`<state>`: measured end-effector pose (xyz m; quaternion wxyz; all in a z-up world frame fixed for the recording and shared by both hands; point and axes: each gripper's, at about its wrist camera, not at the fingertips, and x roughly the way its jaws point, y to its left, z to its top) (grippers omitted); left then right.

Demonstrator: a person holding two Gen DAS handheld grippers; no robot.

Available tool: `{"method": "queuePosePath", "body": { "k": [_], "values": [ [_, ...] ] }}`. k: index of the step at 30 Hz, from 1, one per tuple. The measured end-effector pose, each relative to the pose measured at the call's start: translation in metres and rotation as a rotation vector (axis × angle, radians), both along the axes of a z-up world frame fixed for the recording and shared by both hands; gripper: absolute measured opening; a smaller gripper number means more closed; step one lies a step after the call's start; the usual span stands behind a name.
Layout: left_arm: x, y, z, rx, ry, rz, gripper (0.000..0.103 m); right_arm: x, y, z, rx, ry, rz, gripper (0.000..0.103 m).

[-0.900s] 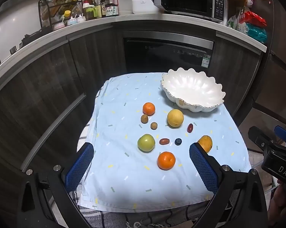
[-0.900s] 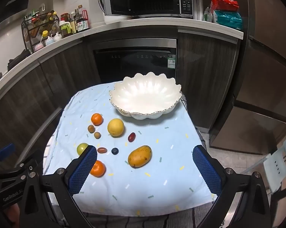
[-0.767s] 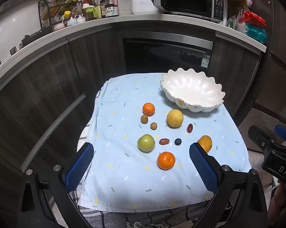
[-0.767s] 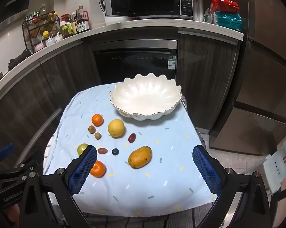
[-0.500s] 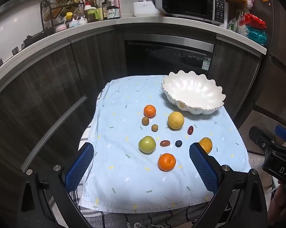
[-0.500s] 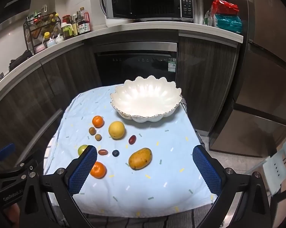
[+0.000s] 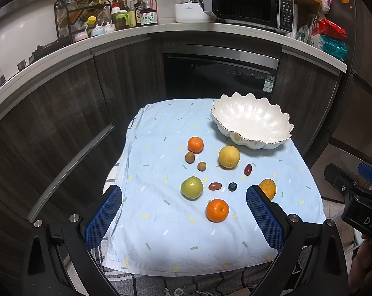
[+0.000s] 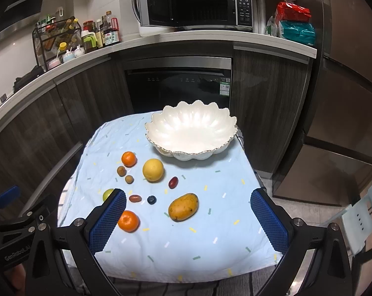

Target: Organize fruits

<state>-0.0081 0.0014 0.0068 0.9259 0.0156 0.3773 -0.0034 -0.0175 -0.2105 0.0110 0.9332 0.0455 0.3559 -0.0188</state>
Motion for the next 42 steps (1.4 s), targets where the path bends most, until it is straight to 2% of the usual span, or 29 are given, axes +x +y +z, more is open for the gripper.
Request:
{"method": "queuePosePath", "body": {
  "k": [42],
  "values": [
    [-0.0046, 0.0020, 0.0098, 0.001, -0.012, 0.004, 0.102, -0.0047, -0.0004, 0.0027, -0.001, -0.018, 0.009, 0.102]
  ]
}}
